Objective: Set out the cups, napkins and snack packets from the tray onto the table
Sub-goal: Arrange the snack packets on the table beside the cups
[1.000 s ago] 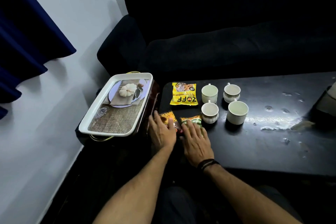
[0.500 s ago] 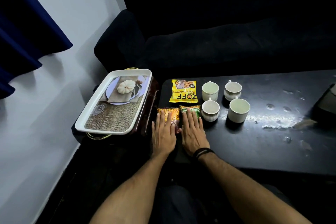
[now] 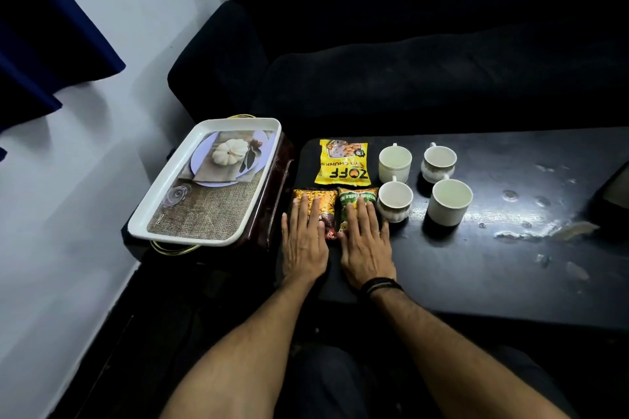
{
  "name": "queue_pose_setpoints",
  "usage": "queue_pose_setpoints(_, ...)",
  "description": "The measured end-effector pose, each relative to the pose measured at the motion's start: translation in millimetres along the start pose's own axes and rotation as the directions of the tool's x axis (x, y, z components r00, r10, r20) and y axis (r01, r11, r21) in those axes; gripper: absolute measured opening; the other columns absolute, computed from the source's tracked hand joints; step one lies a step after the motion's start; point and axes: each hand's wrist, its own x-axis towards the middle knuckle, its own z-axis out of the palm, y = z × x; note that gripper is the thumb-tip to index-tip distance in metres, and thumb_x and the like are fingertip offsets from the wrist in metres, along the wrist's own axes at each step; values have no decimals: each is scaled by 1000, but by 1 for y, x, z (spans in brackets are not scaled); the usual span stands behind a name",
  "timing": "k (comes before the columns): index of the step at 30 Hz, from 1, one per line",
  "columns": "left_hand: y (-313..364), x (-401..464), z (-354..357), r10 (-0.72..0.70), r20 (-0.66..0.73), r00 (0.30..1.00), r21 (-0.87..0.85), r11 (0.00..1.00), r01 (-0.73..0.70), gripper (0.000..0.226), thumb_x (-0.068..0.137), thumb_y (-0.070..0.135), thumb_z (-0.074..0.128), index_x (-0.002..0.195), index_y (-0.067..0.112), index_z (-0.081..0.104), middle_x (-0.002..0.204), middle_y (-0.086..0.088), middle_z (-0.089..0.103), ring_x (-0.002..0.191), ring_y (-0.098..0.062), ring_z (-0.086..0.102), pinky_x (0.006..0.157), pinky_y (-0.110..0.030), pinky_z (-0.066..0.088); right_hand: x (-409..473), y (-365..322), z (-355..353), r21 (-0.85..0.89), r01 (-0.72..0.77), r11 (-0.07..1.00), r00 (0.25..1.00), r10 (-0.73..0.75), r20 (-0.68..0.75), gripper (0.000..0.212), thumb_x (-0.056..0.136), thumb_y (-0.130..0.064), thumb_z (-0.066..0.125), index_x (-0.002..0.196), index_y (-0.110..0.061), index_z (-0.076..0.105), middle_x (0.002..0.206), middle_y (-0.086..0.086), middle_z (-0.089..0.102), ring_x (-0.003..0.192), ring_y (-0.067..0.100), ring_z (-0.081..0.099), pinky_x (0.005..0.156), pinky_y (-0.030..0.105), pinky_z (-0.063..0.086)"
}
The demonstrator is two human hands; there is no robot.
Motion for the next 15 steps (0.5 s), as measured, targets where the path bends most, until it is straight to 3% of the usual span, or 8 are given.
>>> queue_pose_setpoints(9, 0, 4, -2, 30, -52, 998, 3, 1000, -30, 57, 104, 37, 18, 158, 25, 6, 166, 2, -2, 153, -17, -8, 124, -41, -9, -2, 1, 1, -9, 6, 1000, 1000, -6, -26, 63, 100, -35, 33, 156, -14, 11, 164, 8, 4, 152, 24, 3, 120, 49, 7)
queue_pose_setpoints(15, 3, -15, -13, 48, -52, 997, 13, 999, -47, 59, 102, 42, 12, 157, 23, -1, 166, 4, -2, 153, -15, -7, 124, -39, -7, -15, -2, -13, -14, 152, 988, 986, -152, -73, 60, 99, -26, 40, 153, -8, 22, 162, 10, 15, 150, 28, 14, 121, 48, 12)
